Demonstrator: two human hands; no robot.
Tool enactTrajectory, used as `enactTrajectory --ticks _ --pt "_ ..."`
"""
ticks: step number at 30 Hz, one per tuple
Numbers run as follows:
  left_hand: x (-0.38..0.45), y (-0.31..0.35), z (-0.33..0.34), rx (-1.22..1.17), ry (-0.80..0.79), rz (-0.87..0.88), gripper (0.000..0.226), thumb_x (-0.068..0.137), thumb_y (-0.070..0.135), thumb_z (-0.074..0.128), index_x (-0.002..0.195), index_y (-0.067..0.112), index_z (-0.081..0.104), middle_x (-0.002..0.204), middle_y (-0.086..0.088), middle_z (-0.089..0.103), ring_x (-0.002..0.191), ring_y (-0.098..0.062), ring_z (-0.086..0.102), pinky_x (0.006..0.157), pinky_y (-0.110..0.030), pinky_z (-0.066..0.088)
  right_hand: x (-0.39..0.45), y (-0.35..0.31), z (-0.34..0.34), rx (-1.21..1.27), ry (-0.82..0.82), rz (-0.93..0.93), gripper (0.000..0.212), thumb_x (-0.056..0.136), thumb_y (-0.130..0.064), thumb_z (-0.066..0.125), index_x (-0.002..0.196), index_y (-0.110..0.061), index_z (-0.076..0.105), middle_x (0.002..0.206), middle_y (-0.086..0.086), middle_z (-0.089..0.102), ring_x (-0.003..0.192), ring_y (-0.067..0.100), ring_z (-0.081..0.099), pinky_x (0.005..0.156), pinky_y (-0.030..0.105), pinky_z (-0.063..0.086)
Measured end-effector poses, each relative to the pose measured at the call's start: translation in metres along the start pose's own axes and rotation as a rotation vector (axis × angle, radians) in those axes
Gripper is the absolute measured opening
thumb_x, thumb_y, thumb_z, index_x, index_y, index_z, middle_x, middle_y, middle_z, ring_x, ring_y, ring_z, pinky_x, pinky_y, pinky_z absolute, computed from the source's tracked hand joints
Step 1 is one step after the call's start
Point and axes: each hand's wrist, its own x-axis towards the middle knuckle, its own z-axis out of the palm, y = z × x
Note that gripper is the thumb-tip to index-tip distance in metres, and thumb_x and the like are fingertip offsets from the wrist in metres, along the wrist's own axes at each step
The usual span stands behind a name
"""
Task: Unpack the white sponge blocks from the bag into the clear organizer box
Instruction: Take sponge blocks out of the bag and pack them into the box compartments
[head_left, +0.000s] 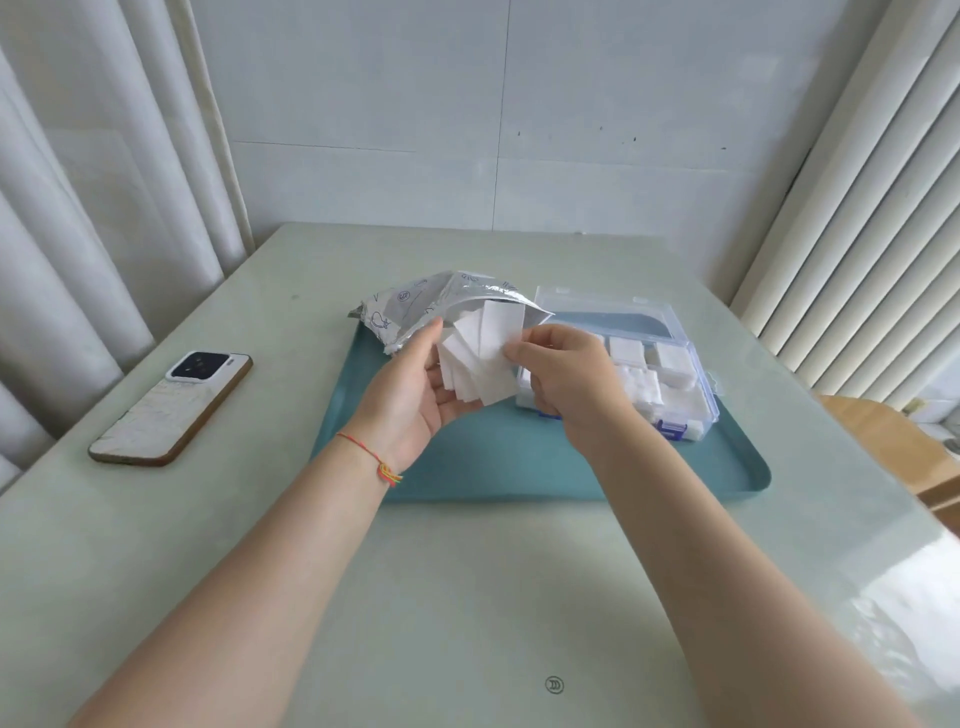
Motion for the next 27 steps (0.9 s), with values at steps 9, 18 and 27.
enactTrajectory --ticks 9,18,27 --pt "-0.003 -0.003 -0.006 0.070 -0.030 0.063 0.016 0.095 0.002 0.054 0.097 0.007 0.069 0.085 -0.008 0.074 0.075 -0.019 0.071 0.064 -0.029 0.059 -0.001 0.001 -0.003 -0.082 0.011 -0.013 0.009 0.085 -0.012 0.067 0.077 -0.013 0.063 0.041 -0.015 0.044 0.035 0.008 0.030 0.038 0.018 0.025" --pt "-0.001 -0.007 -0.008 0.106 0.116 0.043 0.017 0.095 0.008 0.057 0.110 0.002 0.065 0.103 -0.019 0.071 0.095 -0.036 0.068 0.064 -0.033 0.061 -0.003 -0.001 -0.005 -0.061 0.025 -0.042 0.016 0.087 -0.019 0.068 0.072 -0.015 0.065 0.058 -0.002 0.050 0.037 0.008 0.032 0.042 0.020 0.026" --pt "-0.006 -0.005 -0.004 0.170 -0.044 0.001 0.030 0.098 0.029 0.055 0.116 0.008 0.067 0.106 -0.014 0.073 0.089 -0.026 0.072 0.066 -0.030 0.059 -0.007 0.005 0.002 -0.600 -0.052 -0.291 0.016 0.088 -0.031 0.067 0.088 -0.015 0.063 0.064 -0.008 0.058 0.057 0.009 0.049 0.050 0.023 0.037"
